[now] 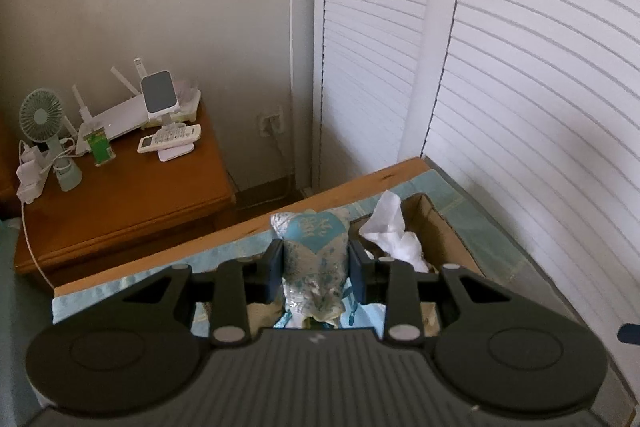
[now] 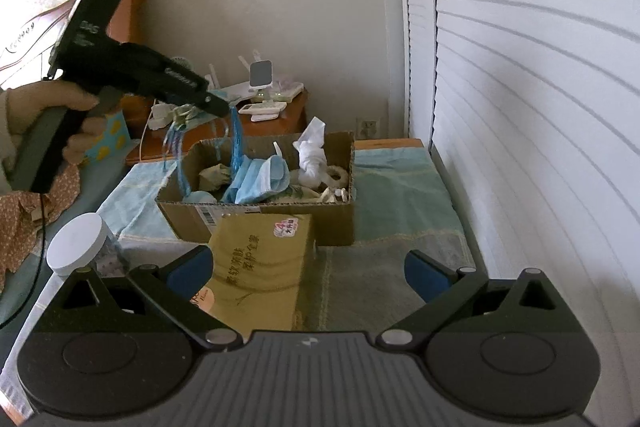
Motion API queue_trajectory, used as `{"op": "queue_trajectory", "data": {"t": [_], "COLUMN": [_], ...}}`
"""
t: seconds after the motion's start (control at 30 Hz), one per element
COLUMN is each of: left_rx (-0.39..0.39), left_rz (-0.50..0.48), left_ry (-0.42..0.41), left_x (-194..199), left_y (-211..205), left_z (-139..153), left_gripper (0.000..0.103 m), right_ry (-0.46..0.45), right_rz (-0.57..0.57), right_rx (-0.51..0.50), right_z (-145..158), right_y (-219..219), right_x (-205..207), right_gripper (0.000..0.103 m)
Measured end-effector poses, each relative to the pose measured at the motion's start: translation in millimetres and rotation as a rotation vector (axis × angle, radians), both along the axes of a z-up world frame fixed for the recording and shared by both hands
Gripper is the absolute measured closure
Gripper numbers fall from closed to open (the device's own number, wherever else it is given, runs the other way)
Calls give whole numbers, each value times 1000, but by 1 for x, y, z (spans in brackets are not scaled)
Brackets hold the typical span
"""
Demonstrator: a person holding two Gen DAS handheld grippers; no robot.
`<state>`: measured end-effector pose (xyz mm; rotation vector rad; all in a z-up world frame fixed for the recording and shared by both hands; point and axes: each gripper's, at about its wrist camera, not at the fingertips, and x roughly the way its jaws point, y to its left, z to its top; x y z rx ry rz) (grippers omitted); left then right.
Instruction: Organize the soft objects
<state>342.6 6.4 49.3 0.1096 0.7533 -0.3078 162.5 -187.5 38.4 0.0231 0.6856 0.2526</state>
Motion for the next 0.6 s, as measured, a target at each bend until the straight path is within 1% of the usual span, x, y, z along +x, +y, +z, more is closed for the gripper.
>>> {"op": "queue_trajectory", "data": {"t": [0.1, 0.3, 0.37, 0.43, 0.5, 0.57, 0.6], "left_rx": [0, 32, 37, 44, 52, 62, 70], "left_rz": [10, 52, 46, 40, 43, 47, 47], "left_ry": [17, -18, -7, 11, 16, 1, 0], "left_x": [6, 10, 10, 7, 3, -3, -6], "left_y": [0, 5, 6, 7, 9, 11, 11], "left_z": [-8, -25, -28, -31, -31, -30, -29], "left_gripper": [71, 71, 68, 58, 29, 21, 21], "right_ry": [6, 7, 8, 9, 10, 11, 11], "right_rz": [-3, 8, 15, 18, 20, 21, 23], "right_rx": [-1, -4, -7, -13, -17, -18, -19], "right_z": [-2, -3, -3, -3, -3, -3, -3], "right_y": [-1, 1, 3, 4, 6, 7, 8], "right_x": [0, -1, 0, 0, 0, 1, 1], "right_gripper": [0, 0, 0, 0, 0, 0, 0]}}
